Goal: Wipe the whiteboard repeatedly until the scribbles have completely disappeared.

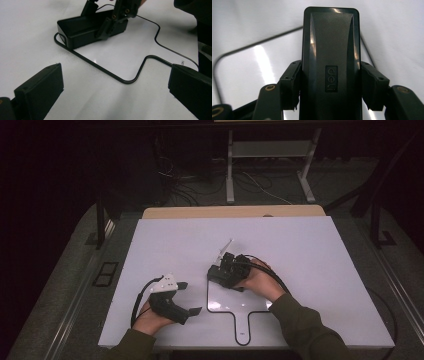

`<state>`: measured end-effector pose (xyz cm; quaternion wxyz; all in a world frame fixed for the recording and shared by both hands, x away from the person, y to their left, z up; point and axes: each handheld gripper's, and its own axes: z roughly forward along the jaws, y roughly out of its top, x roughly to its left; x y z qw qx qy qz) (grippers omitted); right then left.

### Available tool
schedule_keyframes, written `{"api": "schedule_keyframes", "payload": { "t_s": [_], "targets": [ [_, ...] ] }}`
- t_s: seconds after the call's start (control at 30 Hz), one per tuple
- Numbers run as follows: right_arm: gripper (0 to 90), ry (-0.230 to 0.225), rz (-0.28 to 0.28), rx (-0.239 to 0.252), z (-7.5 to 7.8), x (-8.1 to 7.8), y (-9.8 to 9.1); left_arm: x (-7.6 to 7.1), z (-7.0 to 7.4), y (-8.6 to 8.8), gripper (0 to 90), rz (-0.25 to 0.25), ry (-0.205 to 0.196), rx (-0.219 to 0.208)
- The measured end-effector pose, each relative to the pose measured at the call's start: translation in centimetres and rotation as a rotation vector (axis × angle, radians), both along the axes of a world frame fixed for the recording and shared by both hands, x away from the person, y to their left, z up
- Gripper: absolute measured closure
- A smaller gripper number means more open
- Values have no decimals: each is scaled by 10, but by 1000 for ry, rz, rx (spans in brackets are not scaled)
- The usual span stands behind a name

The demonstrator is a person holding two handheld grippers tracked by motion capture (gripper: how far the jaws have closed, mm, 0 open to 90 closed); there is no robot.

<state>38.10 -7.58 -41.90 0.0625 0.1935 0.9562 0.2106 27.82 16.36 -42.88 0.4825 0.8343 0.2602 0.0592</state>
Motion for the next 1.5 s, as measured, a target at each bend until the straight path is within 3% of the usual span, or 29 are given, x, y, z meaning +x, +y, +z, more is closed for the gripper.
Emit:
{"api": "schedule_keyframes", "payload": {
  "t_s": [0.07,0.13,0.47,0.7,1.5],
  "targets": [
    [387,-9,15,-3,0,-2,1,0,0,0,0,2,0,-4],
    [387,-3,-4,3,0,0,-3,0,0,1,0,2,-2,-6],
    [387,33,-42,84,0,-2,-32,1,-1,0,0,-4,2,0],
    [387,36,-56,99,5,-3,-46,1,-2,1,0,-1,5,-3],
    [386,25,-139,176,27,12,-72,3,-2,2,0,3,7,-6]
  ]
}}
